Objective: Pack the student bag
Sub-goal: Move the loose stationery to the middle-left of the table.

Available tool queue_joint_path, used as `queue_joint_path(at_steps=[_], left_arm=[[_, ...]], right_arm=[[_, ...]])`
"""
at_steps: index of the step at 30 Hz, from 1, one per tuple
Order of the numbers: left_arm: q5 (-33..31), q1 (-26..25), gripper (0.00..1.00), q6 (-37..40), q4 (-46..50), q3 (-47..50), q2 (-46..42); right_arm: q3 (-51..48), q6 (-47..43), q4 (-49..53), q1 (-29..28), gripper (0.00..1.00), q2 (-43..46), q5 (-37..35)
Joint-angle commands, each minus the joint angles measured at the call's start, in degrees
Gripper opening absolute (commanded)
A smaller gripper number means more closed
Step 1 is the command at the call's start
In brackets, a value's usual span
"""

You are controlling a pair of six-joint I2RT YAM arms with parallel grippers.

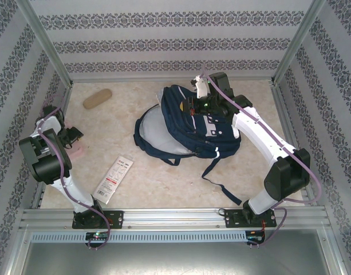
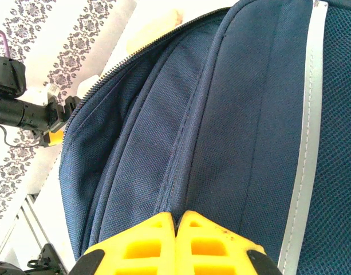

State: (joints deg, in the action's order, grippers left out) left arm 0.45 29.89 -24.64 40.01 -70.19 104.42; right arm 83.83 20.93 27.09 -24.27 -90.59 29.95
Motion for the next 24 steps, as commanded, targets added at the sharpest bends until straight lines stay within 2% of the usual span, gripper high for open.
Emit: queue_joint_path(at_steps=[1,6,15,20,24], left_arm=[[5.17,-3.06,1.0,-0.44,-0.52,2.82,1.93],[5.08,-8.03,0.95,-1.4,-0.35,3.82,1.27],[5.22,-17.4,0.96,-3.59,-1.57,7.03,-0.8],[5.15,-18.73,1.0,-2.17,-0.51,5.85,-0.41],[3.25,-18.73,1.0,2.62,2.66,3.03,0.18]], right_arm=[[0.1,0.76,-5.6,-0.88,0.0,-0.17,2.12],[-0.58,1.22,-6.43,-1.04,0.0,-0.12,2.39],[-2.96,1.4,-7.77,-1.04,0.0,1.28,2.47],[-4.67,1.99,-9.15,-1.06,0.0,2.11,2.39],[-5.75,2.36,-10.16,-1.04,0.0,2.9,2.22]])
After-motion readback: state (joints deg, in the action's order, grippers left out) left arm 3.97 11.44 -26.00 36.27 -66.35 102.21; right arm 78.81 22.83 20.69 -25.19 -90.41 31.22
